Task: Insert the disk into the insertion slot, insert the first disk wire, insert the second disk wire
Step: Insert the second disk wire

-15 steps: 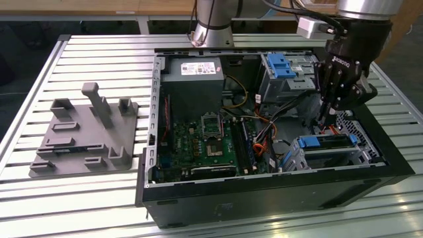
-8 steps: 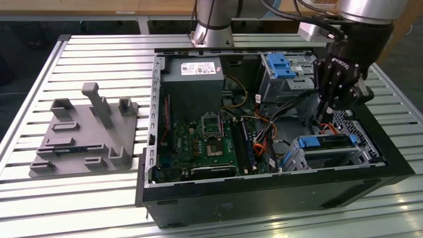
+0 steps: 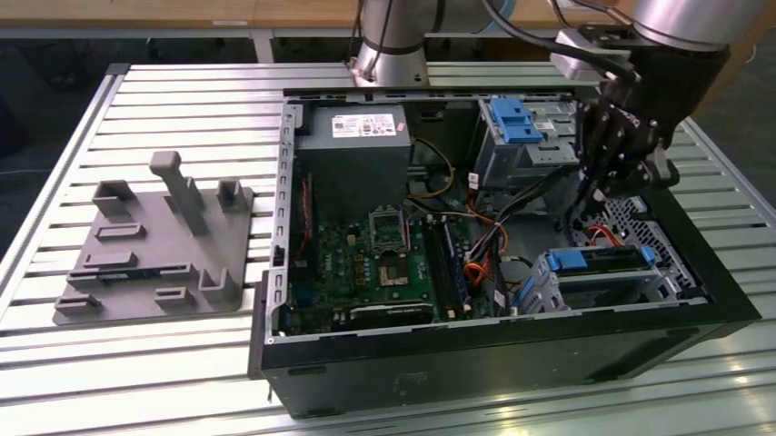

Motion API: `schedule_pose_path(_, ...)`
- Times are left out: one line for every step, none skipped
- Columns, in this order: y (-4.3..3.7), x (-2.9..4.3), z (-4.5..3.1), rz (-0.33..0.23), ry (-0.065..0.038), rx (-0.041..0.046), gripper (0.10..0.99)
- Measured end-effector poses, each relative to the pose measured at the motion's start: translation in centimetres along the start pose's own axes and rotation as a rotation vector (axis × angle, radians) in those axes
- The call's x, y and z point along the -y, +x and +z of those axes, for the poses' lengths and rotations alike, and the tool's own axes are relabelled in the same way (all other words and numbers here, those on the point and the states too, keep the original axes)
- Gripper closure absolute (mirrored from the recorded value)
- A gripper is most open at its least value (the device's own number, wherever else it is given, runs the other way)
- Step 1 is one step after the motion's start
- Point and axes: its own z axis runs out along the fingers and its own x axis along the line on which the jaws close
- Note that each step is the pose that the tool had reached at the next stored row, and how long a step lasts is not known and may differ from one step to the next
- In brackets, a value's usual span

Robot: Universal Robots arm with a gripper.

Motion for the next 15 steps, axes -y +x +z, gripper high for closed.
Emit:
schedule_pose_path(0.14, 0.01, -0.05, 0.000, 0.000, 0.0044, 0.890)
schedule_pose_path(0.29, 0.01, -0.08, 0.000, 0.000, 0.0080, 0.890)
schedule_pose_path(0.44, 0.03, -0.10, 0.000, 0.000, 0.0110, 0.890)
schedule_pose_path(0.61, 0.04, -0.12, 0.000, 0.000, 0.0136, 0.890)
schedule_pose_path(0.77, 0.05, -0.13, 0.000, 0.000, 0.0154, 0.890)
schedule_pose_path(0.93, 0.07, -0.14, 0.000, 0.000, 0.0172, 0.890)
schedule_pose_path(1.10, 0.08, -0.15, 0.000, 0.000, 0.0190, 0.890)
schedule_pose_path(1.26, 0.09, -0.14, 0.000, 0.000, 0.0202, 0.890)
schedule_pose_path(1.44, 0.09, -0.13, 0.000, 0.000, 0.0208, 0.890)
schedule_pose_path(1.62, 0.10, -0.11, 0.000, 0.000, 0.0211, 0.890)
schedule_pose_path(1.80, 0.11, -0.09, 0.000, -0.001, 0.0213, 0.890)
schedule_pose_path(1.97, 0.13, -0.07, 0.000, -0.001, 0.0216, 0.890)
schedule_pose_path(2.14, 0.15, -0.05, 0.000, -0.001, 0.0224, 0.890)
schedule_pose_path(2.29, 0.16, -0.03, 0.000, -0.001, 0.0244, 0.890)
schedule_pose_path(2.44, 0.17, -0.01, 0.000, -0.001, 0.0266, 0.890)
